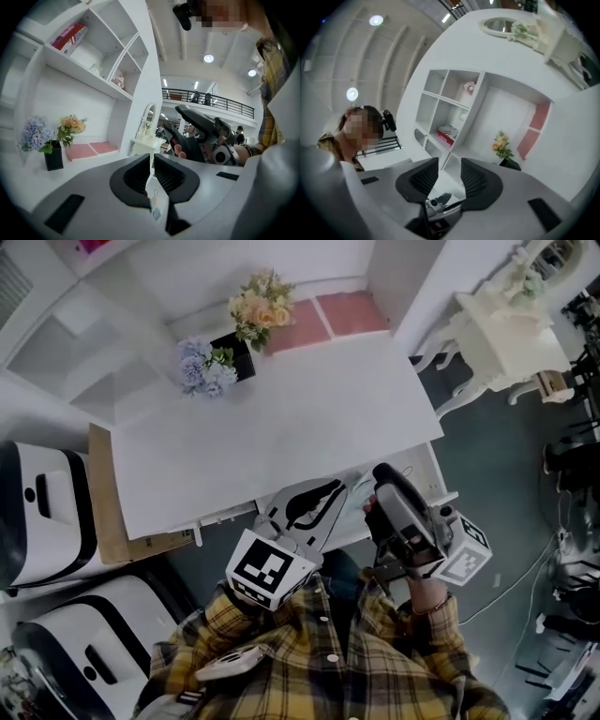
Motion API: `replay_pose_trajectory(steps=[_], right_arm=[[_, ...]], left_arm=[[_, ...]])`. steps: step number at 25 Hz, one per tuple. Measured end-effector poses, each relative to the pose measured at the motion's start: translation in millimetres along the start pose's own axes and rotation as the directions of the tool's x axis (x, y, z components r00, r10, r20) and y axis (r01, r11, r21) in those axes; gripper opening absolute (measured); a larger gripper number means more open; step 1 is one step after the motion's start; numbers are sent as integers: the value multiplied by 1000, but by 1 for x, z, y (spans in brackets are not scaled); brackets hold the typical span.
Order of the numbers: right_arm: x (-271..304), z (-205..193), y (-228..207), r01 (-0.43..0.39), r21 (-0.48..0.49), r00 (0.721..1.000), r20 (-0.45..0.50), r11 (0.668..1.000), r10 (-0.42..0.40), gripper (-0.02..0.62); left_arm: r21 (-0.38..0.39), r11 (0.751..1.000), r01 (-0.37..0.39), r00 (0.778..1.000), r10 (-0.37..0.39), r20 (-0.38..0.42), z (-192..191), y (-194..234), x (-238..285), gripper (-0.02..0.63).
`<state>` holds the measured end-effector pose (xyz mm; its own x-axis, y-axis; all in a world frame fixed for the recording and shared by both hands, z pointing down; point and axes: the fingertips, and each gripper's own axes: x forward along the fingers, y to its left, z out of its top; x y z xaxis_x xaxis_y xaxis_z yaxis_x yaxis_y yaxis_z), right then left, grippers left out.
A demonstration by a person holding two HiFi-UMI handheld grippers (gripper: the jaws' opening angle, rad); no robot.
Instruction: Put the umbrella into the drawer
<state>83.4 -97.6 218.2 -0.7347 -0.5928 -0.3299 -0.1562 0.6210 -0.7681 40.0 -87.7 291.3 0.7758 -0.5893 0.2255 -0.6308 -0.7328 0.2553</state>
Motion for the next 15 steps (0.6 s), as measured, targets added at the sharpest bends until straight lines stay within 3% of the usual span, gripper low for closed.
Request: replay_pose_trajectory(steps=[4, 7, 11, 15], right_arm=[[2, -13, 24, -36, -166, 996, -91, 986, 21, 112], [4, -23, 33, -44, -316, 987, -162, 948, -8, 82], [5, -33, 35, -49, -521, 968, -234, 852, -87, 55], [6, -43, 27, -49, -660, 942, -280, 750, -185, 42]], left_arm=[[-15, 1000, 2, 1000, -2, 3, 2, -1, -5, 43], [-17, 1000, 4, 1000, -3, 9, 5, -2, -9, 43], [-9, 1000, 11, 1000, -10, 9, 6, -3, -11, 43], [-7, 1000, 17, 1000, -17, 10, 7, -6, -12, 43]])
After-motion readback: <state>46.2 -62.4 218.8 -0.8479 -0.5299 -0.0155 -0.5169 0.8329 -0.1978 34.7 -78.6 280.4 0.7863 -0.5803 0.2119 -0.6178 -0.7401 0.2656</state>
